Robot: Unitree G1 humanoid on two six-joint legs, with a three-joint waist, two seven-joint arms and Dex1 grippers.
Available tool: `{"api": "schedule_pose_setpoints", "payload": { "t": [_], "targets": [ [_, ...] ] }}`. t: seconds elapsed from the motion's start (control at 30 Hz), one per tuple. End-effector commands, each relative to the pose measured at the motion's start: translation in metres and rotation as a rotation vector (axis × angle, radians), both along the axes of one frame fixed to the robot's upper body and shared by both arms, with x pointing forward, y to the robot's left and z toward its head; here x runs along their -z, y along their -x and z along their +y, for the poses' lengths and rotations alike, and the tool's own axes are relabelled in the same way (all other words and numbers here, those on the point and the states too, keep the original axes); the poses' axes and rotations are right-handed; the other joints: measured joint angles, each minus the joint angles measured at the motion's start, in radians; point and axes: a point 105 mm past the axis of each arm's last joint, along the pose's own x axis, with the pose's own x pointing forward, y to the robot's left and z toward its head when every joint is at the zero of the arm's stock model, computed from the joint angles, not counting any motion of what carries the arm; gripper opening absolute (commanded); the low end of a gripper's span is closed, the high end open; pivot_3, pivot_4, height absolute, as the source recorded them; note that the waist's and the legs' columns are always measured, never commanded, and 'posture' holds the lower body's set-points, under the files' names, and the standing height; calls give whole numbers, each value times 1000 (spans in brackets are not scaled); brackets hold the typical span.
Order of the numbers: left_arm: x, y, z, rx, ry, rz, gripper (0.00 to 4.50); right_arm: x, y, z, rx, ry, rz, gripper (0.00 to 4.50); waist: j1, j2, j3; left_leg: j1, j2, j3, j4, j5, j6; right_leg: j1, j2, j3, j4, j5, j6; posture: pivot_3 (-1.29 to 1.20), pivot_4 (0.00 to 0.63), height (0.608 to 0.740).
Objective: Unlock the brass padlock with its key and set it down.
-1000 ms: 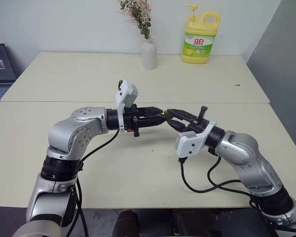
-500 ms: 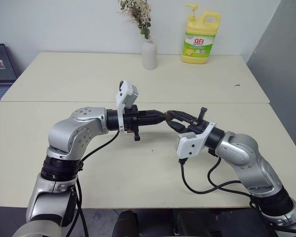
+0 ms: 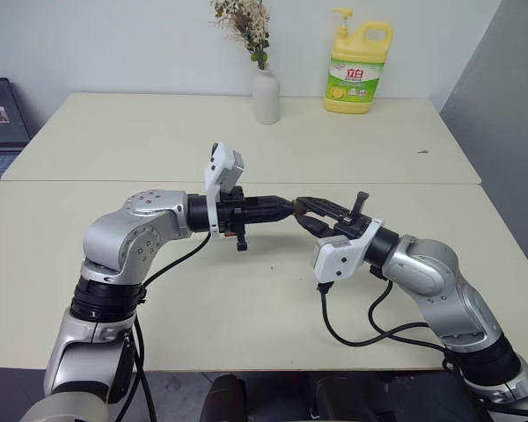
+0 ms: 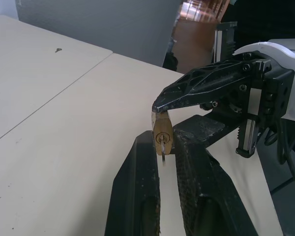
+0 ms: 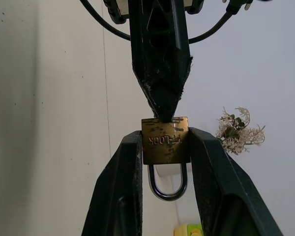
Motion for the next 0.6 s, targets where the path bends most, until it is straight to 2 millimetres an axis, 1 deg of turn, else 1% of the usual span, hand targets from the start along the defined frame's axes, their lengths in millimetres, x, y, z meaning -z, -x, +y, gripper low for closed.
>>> {"api": "schedule_pose_setpoints", "payload": {
  "t": [0.03, 0.1, 0.23, 0.4, 0.6],
  "targets": [
    [-13, 5, -2, 46, 34, -9, 146, -13, 3, -1, -3, -37, -49, 939, 0, 0, 0, 0, 0, 0, 0, 0, 0, 0, 0, 0, 0, 0, 0, 0, 150, 740],
    [-12, 4, -1, 40, 20, -16, 871, -13, 3, 0, -4, -38, -47, 939, 0, 0, 0, 0, 0, 0, 0, 0, 0, 0, 0, 0, 0, 0, 0, 0, 150, 740],
    [-8, 5, 4, 55, -8, -15, 2009, -12, 4, -1, -2, -36, -43, 939, 0, 0, 0, 0, 0, 0, 0, 0, 0, 0, 0, 0, 0, 0, 0, 0, 150, 740],
    [-6, 4, 8, 47, -13, -1, 2031, -11, 4, -1, -3, -32, -37, 939, 0, 0, 0, 0, 0, 0, 0, 0, 0, 0, 0, 0, 0, 0, 0, 0, 150, 740],
    [-8, -2, 7, 13, 12, 3, 2031, -11, 5, -1, -4, -30, -33, 939, 0, 0, 0, 0, 0, 0, 0, 0, 0, 0, 0, 0, 0, 0, 0, 0, 150, 740]
  ]
}}
